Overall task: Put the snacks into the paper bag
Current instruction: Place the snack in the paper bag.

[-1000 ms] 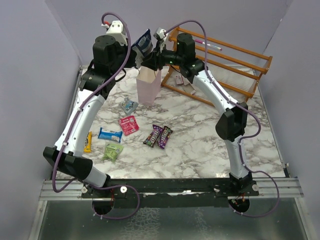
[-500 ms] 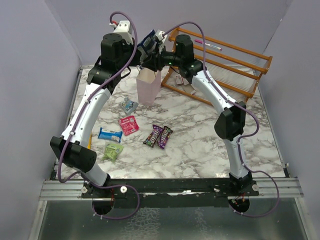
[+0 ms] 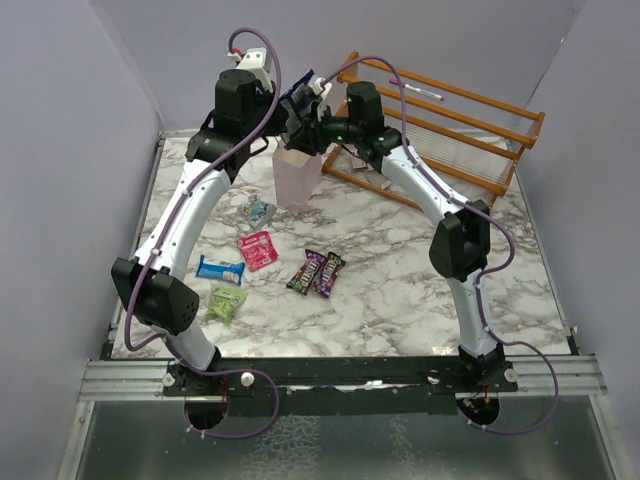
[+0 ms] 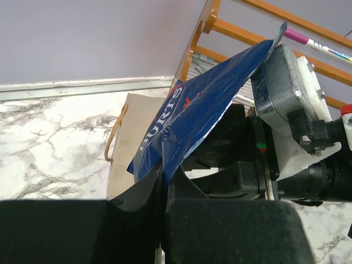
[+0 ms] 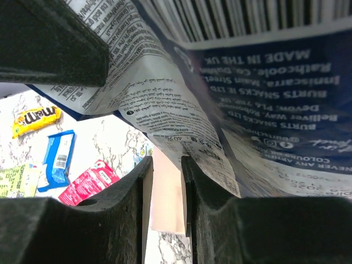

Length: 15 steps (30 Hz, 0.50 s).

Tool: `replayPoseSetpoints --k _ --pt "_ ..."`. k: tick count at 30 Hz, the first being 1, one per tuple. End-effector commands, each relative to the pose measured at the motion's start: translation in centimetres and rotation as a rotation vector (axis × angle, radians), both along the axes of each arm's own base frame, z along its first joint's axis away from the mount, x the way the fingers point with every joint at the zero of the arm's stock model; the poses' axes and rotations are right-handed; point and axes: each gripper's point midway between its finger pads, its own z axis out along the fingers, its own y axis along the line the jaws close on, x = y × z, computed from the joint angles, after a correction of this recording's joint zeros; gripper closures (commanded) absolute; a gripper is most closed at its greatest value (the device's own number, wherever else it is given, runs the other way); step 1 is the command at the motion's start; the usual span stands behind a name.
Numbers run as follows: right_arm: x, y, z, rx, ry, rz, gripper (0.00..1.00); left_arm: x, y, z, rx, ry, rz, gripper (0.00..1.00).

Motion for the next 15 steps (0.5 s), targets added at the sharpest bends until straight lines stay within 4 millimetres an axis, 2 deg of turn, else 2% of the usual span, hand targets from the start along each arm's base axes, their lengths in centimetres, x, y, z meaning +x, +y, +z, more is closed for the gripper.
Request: replayPoseSetpoints --k 1,14,15 --pt "-0.5 -1.3 3.7 0.022 -0.079 -0.018 0.73 0.6 -0.2 1.7 -0.039 -0.033 0.027 1.00" --pt "-2.9 -2.5 6.5 0.029 -0.136 0.032 0.73 1.2 0.1 0.9 -0.029 -0.014 0.053 1.00" --pt "-3.1 -2.6 6.7 0.029 -0.140 0.034 0.73 1.5 0.1 0.3 -0.023 -0.004 0.053 1.00"
